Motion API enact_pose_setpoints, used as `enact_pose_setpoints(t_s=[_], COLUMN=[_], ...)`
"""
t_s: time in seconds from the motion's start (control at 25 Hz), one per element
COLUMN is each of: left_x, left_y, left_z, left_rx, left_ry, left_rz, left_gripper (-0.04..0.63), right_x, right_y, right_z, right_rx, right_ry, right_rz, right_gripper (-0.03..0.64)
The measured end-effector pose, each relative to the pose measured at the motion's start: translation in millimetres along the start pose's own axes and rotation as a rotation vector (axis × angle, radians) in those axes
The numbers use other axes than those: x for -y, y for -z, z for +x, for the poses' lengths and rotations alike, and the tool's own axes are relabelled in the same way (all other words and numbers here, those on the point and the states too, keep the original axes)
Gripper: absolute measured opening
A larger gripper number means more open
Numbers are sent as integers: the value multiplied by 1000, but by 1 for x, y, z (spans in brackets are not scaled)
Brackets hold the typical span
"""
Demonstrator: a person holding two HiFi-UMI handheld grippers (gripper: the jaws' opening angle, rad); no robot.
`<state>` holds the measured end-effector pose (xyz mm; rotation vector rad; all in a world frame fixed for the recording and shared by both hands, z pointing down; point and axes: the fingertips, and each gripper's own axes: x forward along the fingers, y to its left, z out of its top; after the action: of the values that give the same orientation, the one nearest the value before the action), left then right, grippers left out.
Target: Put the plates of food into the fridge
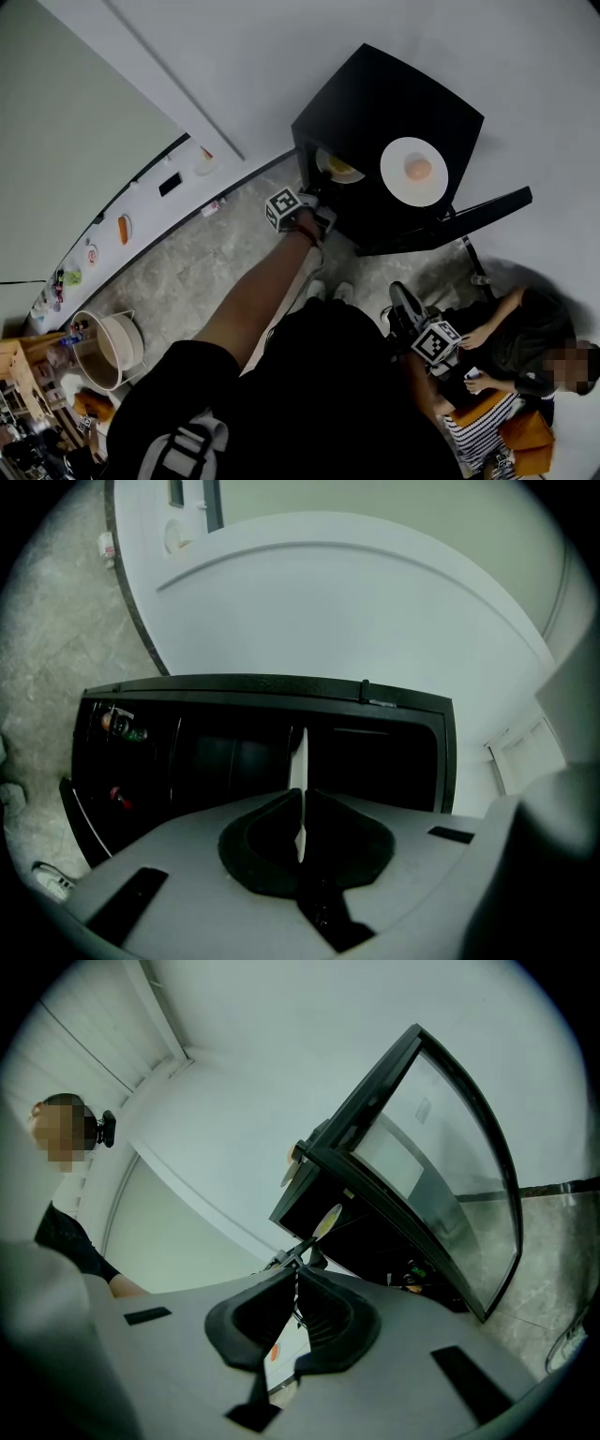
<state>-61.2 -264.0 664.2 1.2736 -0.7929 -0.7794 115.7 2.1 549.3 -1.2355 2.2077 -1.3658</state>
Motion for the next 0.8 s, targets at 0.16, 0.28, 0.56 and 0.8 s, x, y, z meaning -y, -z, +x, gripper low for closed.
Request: enact_pose_setpoints(t_s=[0.16,0.28,0.56,0.8], left_x=[-2,-3,-3,-2], left_y=[-2,-2,-3,-4], left_z=[7,11,23,30], left_rx=[-7,-9,-13,-20], left_ry=[-8,-14,-23,-28], left_rz=[6,7,14,21], left_gripper=[32,32,31,31], right_x=[3,4,2,6], right_y=[-1,-1,1,0], right_z=[-1,-3,0,-1], right_rx=[5,9,-2,3], right_ry=[11,20,27,41], right_rz=[1,7,-2,3], right_gripper=[28,28,28,28])
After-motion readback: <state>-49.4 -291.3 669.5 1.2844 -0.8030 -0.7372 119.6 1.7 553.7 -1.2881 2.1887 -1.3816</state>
